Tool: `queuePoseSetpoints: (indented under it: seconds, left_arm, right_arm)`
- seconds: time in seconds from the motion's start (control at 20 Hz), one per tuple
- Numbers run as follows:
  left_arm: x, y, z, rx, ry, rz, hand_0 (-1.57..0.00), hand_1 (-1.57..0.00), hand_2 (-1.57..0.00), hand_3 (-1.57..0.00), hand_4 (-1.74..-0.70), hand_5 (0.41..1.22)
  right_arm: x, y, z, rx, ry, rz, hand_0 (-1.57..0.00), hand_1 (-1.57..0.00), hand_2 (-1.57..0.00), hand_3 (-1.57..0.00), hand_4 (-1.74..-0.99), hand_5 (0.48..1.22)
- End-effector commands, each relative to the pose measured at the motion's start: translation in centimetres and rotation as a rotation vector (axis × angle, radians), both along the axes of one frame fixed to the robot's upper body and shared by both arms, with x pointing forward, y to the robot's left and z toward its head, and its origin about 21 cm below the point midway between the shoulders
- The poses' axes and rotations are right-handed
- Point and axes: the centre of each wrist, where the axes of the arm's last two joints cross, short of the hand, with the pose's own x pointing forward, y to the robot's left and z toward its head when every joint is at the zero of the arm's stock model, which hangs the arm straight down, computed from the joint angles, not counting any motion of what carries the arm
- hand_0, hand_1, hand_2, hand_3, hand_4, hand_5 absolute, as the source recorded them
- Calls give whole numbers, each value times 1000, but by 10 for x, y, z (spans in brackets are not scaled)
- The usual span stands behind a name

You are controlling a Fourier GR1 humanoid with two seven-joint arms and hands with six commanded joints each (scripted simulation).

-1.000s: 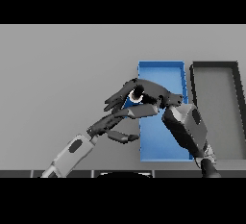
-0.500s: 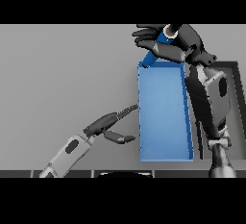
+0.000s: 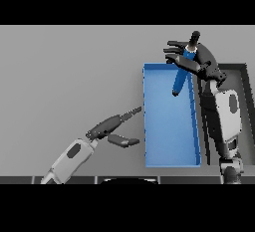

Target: Pick up the blue pipe and place it into the blue bin.

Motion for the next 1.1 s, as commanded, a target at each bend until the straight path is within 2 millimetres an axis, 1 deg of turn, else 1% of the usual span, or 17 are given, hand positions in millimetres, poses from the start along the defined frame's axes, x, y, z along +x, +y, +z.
queuePoseSetpoints:
  seconds: [0.0, 0.1, 0.15, 0.2, 0.35, 0.4, 0.45, 0.5, 0.55, 0.6, 0.65, 0.7, 0.75, 0.85, 0.9, 0.95, 1.05]
  left_arm:
    - [1, 1, 1, 0, 3, 0, 1, 1, 1, 1, -887, 470]
    - [-5, -1, -2, -10, -10, -8, 1, 1, 1, 1, -883, 464]
    - [-4, 1, -4, -2, -5, -1, 1, 1, 1, 1, -881, 463]
    - [-2, 1, -2, -5, -3, 5, 1, 1, 1, 1, -881, 463]
    - [-3, 0, -1, -11, -2, 6, 1, 1, 1, 1, -884, 460]
    - [-2, -2, -1, -1, 4, 5, 1, 1, 1, 1, -885, 457]
    - [-1, -5, 0, 7, 4, 3, 1, 1, 1, 1, -886, 455]
    - [0, -3, 0, -3, 4, 2, 1, 1, 1, 1, -886, 453]
    - [0, -5, 1, -1, 4, 5, 1, 1, 1, 1, -885, 454]
    - [-1, -3, 0, -3, 0, 3, 1, 1, 1, 1, -885, 453]
    - [-1, -3, 0, 3, 6, 8, 1, 1, 1, 1, -886, 454]
    - [-3, -2, -1, 5, 7, 9, 1, 1, 1, 1, -888, 453]
    - [-1, -1, -1, 8, 13, 11, 1, 1, 1, 1, -889, 453]
    - [-1, 1, 1, -6, 7, 7, 1, 1, 1, 1, -893, 454]
    - [-2, -2, 0, 0, 10, 5, 1, 1, 1, 1, -895, 453]
    - [-3, -4, -2, -1, 10, 7, 1, 1, 1, 1, -896, 451]
    - [-2, -4, 1, -10, -4, 6, 1, 1, 1, 1, -899, 450]
  right_arm:
    - [1, -4, -13, -13, 43, -24, -1571, -1571, -1571, -1571, -1741, 1120]
    - [-3, -6, -38, -51, 134, -46, -1571, -1571, -1571, -1571, -1741, 1120]
    - [-6, -11, -50, -70, 181, -57, -1571, -1571, -1571, -1571, -1741, 1122]
    - [-11, -16, -59, -87, 221, -64, -1571, -1571, -1571, -1571, -1694, 1124]
    - [-17, -18, -89, -162, 332, -55, -1571, -1571, -1571, -1571, -1591, 1114]
    - [-20, -18, -98, -187, 379, -57, -1571, -1571, -1571, -1330, -1599, 1110]
    - [-20, -18, -107, -208, 443, -75, -1563, -1459, -1393, -1122, -1547, 1133]
    - [-20, -20, -111, -215, 493, -87, -1306, -1167, -1114, -897, -1503, 1150]
    - [-18, -20, -115, -222, 544, -89, -1045, -933, -891, -718, -1455, 1164]
    - [-20, -19, -118, -235, 592, -97, -836, -746, -712, -574, -1392, 1176]
    - [-20, -19, -120, -240, 620, -84, -668, -597, -570, -459, -1338, 1157]
    - [-19, -17, -118, -283, 617, -44, -534, -477, -456, -367, -1285, 1141]
    - [-20, -13, -118, -320, 626, -21, -427, -382, -364, -293, -1242, 1081]
    - [-22, -11, -122, -426, 601, -6, -273, -244, -233, -187, -1179, 975]
    - [-22, -11, -122, -451, 593, -2, -218, -195, -186, -150, -1165, 924]
    - [-20, -11, -123, -505, 573, 3, -174, -156, -149, -120, -1149, 887]
    - [-21, -10, -130, -558, 531, 14, -111, -99, -95, -76, -1125, 821]
